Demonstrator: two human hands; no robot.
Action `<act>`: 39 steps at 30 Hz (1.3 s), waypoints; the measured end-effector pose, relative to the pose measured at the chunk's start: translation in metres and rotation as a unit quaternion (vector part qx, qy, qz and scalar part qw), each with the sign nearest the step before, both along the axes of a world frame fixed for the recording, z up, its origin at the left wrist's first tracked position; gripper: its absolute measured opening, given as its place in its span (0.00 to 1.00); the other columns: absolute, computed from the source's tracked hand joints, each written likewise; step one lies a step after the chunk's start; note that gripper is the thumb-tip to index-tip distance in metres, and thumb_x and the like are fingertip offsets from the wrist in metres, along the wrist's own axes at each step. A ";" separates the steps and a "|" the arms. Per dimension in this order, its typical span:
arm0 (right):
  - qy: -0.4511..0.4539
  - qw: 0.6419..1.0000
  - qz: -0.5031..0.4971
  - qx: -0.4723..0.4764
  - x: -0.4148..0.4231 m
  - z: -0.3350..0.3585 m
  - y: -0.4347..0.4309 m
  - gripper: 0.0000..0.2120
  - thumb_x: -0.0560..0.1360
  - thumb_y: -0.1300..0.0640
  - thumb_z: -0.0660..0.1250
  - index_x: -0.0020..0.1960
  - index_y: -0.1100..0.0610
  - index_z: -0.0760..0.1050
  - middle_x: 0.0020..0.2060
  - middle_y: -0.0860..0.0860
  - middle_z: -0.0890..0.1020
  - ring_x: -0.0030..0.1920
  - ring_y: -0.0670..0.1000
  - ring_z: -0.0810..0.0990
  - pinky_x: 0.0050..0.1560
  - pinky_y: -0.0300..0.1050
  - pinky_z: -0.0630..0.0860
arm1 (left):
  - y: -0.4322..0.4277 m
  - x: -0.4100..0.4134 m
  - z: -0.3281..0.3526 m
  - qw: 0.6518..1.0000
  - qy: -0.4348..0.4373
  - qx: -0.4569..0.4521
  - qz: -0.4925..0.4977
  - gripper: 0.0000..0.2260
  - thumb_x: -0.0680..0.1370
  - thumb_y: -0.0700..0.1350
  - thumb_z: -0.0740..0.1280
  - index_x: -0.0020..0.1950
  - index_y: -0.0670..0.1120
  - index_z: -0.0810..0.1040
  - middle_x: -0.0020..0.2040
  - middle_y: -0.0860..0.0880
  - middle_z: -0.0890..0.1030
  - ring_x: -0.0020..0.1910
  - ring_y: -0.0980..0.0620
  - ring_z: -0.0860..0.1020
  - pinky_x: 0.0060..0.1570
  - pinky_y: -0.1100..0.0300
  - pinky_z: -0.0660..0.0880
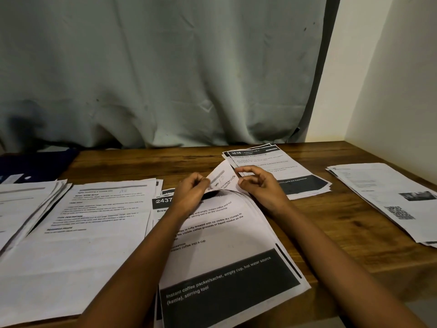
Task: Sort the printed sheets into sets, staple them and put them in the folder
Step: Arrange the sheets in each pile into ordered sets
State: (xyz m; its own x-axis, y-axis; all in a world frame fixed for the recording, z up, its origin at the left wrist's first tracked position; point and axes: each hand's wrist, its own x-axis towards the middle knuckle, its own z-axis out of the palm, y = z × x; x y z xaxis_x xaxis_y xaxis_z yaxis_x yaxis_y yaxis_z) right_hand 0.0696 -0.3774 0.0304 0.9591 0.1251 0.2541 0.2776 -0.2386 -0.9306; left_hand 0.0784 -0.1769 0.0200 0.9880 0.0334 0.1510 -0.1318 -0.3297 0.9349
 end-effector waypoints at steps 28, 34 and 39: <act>-0.016 0.999 -0.014 -0.047 -0.003 -0.001 -0.001 0.14 0.76 0.56 0.69 0.61 0.49 0.74 0.55 0.46 0.80 0.56 0.48 0.79 0.55 0.48 0.80 | 0.003 0.006 -0.003 1.000 -0.027 -0.002 -0.002 0.05 0.80 0.41 0.61 0.50 0.47 0.76 0.47 0.49 0.78 0.44 0.51 0.75 0.42 0.58 0.70; -0.102 0.984 -0.040 -0.140 -0.004 -0.003 -0.001 0.14 0.75 0.54 0.70 0.60 0.49 0.78 0.64 0.43 0.73 0.62 0.42 0.69 0.61 0.39 0.69 | 0.002 0.006 -0.005 0.999 -0.035 0.017 -0.005 0.08 0.81 0.46 0.61 0.47 0.54 0.77 0.48 0.53 0.78 0.50 0.50 0.75 0.48 0.55 0.71; -0.086 0.982 -0.006 -0.170 -0.007 -0.003 0.000 0.13 0.73 0.53 0.71 0.58 0.51 0.81 0.51 0.40 0.79 0.52 0.40 0.75 0.47 0.34 0.71 | 0.002 0.005 -0.005 0.999 -0.037 0.025 -0.003 0.08 0.81 0.47 0.60 0.47 0.54 0.78 0.48 0.54 0.77 0.52 0.50 0.74 0.51 0.52 0.71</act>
State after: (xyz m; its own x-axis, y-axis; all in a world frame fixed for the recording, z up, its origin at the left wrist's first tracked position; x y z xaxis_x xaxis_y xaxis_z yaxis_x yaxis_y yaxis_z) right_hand 0.0622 -0.3770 0.0279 0.9077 0.2203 0.3572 0.4188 -0.5309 -0.7368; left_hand 0.0833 -0.1745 0.0151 0.9741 0.0190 0.2254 -0.2021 -0.3746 0.9049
